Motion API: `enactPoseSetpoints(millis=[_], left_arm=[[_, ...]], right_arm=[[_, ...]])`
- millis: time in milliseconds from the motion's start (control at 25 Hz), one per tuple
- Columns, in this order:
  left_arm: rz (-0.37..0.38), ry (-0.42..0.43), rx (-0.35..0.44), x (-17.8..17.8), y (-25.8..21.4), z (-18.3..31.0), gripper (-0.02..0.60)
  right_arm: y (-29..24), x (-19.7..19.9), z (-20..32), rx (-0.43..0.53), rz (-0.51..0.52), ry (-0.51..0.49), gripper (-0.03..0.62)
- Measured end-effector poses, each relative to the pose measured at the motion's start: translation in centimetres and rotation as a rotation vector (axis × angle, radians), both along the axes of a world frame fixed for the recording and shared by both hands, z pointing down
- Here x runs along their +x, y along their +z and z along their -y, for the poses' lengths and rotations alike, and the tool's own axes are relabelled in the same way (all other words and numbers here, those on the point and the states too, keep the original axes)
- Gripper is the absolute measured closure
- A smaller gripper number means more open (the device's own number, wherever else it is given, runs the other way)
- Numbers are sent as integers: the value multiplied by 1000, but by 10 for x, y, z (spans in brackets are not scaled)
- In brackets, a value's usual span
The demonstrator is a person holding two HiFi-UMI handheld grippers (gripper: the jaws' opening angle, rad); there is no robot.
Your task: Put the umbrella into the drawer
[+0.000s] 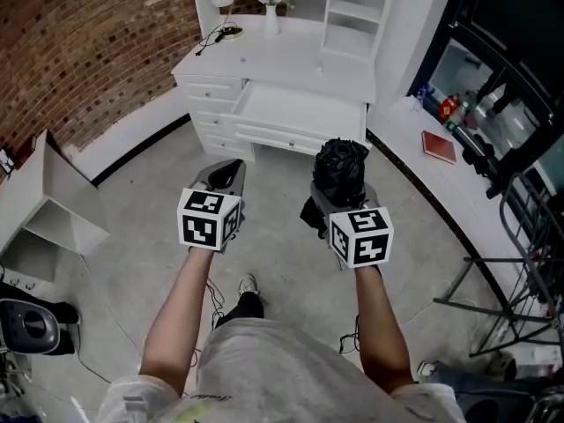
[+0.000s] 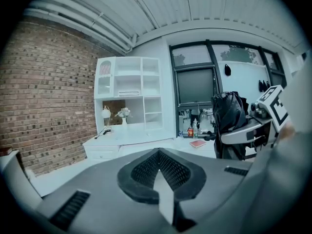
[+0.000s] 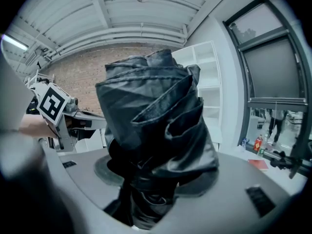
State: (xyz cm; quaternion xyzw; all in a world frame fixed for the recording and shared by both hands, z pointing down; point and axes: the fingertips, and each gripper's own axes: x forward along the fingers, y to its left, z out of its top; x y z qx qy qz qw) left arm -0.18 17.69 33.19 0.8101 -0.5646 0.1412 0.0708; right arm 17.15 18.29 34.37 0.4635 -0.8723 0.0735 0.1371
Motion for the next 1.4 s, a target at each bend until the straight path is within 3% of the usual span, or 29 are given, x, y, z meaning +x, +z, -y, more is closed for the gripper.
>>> enactPoseSetpoints(millis=[680, 1400], left_arm=[[-15, 141, -77, -43, 22, 140, 588], [-40, 219, -96, -60, 32, 189, 588]], right_arm=[[13, -52, 119, -64, -28, 137, 344], [16, -75, 156, -79, -55, 202, 344]])
